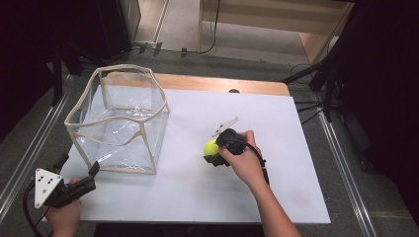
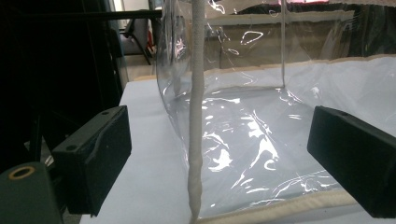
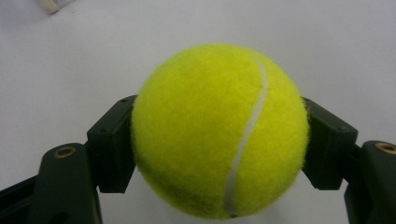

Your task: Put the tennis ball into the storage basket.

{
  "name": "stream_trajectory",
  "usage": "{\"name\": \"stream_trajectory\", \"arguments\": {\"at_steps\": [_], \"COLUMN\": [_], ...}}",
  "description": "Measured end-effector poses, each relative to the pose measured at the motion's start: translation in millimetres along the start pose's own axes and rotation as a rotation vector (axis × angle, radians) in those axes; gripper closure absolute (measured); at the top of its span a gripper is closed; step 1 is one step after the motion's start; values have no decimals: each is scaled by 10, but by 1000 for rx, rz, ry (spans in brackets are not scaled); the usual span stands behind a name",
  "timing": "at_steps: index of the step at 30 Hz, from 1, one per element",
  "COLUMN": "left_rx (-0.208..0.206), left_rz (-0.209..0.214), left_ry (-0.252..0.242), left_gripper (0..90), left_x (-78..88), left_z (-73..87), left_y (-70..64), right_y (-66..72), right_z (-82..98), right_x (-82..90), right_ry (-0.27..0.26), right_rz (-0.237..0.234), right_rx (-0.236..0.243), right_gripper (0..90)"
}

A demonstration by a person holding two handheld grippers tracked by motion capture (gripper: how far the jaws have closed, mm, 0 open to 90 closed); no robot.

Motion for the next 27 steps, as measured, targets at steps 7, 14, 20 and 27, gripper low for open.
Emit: {"name": "stream_trajectory", "arguments": {"at_steps": [7, 14, 20, 27], "left_rx": [3, 3, 5, 7], "left_rz": [0, 1, 3, 4], "left_ry": [2, 2, 2, 2], "left_gripper": [68, 67, 68, 68], "left_x": [4, 4, 3, 4], "left_z": [1, 0, -1, -1], "left_y": [2, 3, 4, 5], "right_y": [44, 95, 150, 203], "right_z": [-113, -216, -306, -392], "right_x": [-20, -28, -49, -90], "right_ry": [-1, 0, -5, -6], "right_rz": [-6, -16, -24, -34], "right_rx": [32, 55, 66, 93], "right_gripper": [239, 239, 239, 239]}}
Point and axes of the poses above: each handheld gripper's, and its own axes: x roughly backward along the jaws, z roughly out of its underside, y roughly to its left, the point moved 6 cm from there along -x, roughly forward along the jaws, and after that the axes turned 8 degrees about y, right-handed, at the moved point
